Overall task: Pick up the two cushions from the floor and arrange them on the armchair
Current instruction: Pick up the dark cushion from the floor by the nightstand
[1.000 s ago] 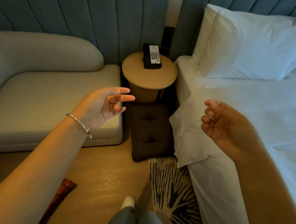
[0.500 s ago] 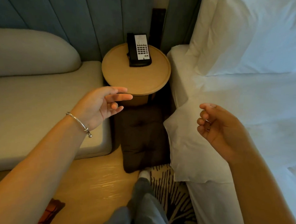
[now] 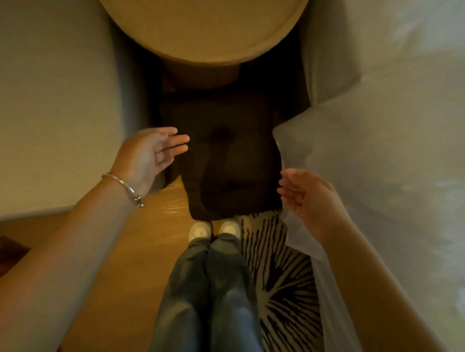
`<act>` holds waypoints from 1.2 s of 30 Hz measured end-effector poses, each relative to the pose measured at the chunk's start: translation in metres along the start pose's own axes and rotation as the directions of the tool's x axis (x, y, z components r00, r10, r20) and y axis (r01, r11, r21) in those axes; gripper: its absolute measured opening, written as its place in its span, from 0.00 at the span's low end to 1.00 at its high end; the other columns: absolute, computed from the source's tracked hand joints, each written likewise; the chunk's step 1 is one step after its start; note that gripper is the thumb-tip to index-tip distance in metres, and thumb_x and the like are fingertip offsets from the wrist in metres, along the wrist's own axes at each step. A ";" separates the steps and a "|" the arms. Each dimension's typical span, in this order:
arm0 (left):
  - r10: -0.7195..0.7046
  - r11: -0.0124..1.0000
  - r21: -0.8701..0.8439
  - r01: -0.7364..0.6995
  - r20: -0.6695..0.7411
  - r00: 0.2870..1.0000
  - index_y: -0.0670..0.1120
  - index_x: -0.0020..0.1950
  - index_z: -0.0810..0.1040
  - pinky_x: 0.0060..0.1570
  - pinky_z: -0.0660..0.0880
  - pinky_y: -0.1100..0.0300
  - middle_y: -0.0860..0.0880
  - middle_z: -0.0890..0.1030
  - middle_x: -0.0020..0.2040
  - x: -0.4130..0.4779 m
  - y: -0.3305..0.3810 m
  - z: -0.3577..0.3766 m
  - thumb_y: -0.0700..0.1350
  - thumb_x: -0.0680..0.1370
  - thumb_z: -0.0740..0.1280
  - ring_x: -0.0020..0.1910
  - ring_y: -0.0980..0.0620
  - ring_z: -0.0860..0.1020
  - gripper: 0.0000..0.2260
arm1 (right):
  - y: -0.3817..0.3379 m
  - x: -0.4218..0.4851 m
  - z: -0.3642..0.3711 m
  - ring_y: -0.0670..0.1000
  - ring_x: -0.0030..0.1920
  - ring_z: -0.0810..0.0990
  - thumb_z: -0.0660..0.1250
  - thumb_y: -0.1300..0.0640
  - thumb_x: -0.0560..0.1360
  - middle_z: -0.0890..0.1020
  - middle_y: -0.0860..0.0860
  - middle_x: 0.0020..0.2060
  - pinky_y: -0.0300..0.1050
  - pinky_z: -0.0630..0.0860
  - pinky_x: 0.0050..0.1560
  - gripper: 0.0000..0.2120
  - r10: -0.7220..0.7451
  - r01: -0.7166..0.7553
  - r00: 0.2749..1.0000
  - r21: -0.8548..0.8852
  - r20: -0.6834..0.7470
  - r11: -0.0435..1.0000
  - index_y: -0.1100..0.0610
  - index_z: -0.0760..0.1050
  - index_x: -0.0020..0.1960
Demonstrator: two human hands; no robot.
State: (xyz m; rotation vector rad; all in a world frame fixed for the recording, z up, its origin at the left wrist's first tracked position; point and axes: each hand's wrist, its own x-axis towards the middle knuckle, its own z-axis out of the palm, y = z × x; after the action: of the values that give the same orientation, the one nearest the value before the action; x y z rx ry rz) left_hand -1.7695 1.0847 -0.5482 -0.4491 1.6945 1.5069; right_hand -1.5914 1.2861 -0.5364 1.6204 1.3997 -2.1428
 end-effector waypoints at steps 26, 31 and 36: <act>-0.334 0.932 -0.230 0.279 -0.252 0.908 0.49 0.72 0.67 0.68 0.66 0.50 0.47 0.73 0.69 0.363 -0.277 -0.031 0.60 0.75 0.57 0.66 0.46 0.71 0.27 | 0.176 0.428 -0.034 0.53 0.69 0.67 0.64 0.33 0.66 0.69 0.48 0.71 0.51 0.61 0.69 0.39 -0.003 -0.070 0.984 -0.397 -0.179 0.915 0.50 0.62 0.72; -0.307 0.936 -0.256 0.242 -0.254 0.917 0.48 0.70 0.69 0.69 0.65 0.52 0.47 0.73 0.70 0.371 -0.296 -0.042 0.60 0.77 0.55 0.67 0.47 0.71 0.26 | 0.177 0.450 -0.041 0.51 0.69 0.68 0.59 0.34 0.71 0.70 0.48 0.70 0.50 0.63 0.69 0.33 -0.002 -0.027 0.992 -0.215 -0.129 0.976 0.49 0.64 0.71; -0.302 0.943 -0.241 0.230 -0.325 0.896 0.48 0.68 0.71 0.55 0.70 0.59 0.48 0.76 0.64 0.335 -0.286 -0.025 0.60 0.77 0.55 0.54 0.51 0.74 0.25 | 0.178 0.413 -0.027 0.49 0.68 0.69 0.61 0.28 0.63 0.71 0.45 0.69 0.51 0.61 0.71 0.40 -0.075 0.045 0.988 -0.208 -0.137 0.977 0.45 0.65 0.70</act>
State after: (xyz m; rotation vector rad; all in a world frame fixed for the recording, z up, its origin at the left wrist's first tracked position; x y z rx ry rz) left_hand -1.7772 1.0779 -0.9897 -1.0778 1.6713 1.4531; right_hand -1.6455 1.3752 -0.9744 1.7018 1.6690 -1.8702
